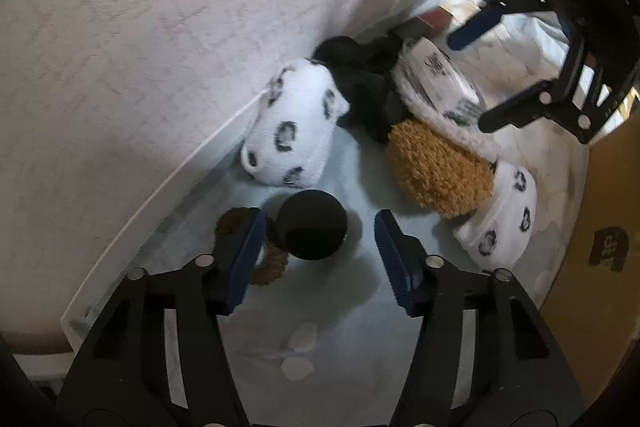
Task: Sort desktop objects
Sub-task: 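Grasp the black round hair tie with the left tool while the right tool grasps the white tissue pack, then carry the black hair tie and tissue pack into the box and release both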
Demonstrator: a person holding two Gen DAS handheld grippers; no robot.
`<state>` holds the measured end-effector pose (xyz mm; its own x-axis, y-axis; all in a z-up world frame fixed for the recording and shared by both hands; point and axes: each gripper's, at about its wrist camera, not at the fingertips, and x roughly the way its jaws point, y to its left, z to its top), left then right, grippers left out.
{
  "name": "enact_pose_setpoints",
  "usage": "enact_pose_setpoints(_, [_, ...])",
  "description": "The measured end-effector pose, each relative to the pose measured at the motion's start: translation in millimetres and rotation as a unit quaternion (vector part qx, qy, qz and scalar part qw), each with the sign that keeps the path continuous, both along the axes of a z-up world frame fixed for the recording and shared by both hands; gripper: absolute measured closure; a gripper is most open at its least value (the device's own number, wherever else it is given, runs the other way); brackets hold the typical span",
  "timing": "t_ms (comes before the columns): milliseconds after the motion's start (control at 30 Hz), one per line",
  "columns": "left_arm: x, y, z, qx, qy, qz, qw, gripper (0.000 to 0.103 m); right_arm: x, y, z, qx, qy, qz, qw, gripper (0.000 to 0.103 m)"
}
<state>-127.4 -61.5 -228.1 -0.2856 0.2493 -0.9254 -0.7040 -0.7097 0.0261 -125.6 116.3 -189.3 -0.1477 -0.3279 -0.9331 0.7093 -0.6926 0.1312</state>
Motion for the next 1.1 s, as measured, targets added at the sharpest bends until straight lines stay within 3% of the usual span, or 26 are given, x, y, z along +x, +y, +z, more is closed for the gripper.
enact_pose_setpoints(100, [-1, 2, -4, -0.002, -0.006, -0.004, 1.0, 0.061, -3, -2, -2, -0.005, -0.013, -0.002, 1.0, 0.036])
enact_pose_setpoints(167, [-2, 4, -5, -0.004, -0.009, -0.008, 0.9999, 0.066, -5, -3, -3, -0.007, -0.023, -0.002, 1.0, 0.047])
enact_pose_setpoints(233, [-4, 4, -4, 0.001, -0.015, -0.009, 0.9998, 0.07, -4, -4, -3, -0.005, -0.026, 0.0, 1.0, 0.052])
enact_pose_setpoints(633, [17, 8, 21, 0.021, -0.02, 0.004, 0.9996, 0.07, 15, 17, 30, -0.037, -0.031, -0.037, 0.998, 0.054])
enact_pose_setpoints(800, [26, 8, 46, 0.021, -0.017, 0.025, 0.9993, 0.07, 19, 32, 45, -0.027, -0.05, -0.064, 0.996, 0.054])
enact_pose_setpoints(1033, [48, 6, 110, 0.042, 0.003, 0.055, 0.9976, 0.07, 31, 49, 93, -0.013, -0.034, -0.064, 0.997, 0.054])
enact_pose_setpoints(1100, [57, -14, 125, 0.041, 0.006, 0.06, 0.9974, 0.07, 42, 51, 108, -0.003, -0.025, -0.054, 0.998, 0.054])
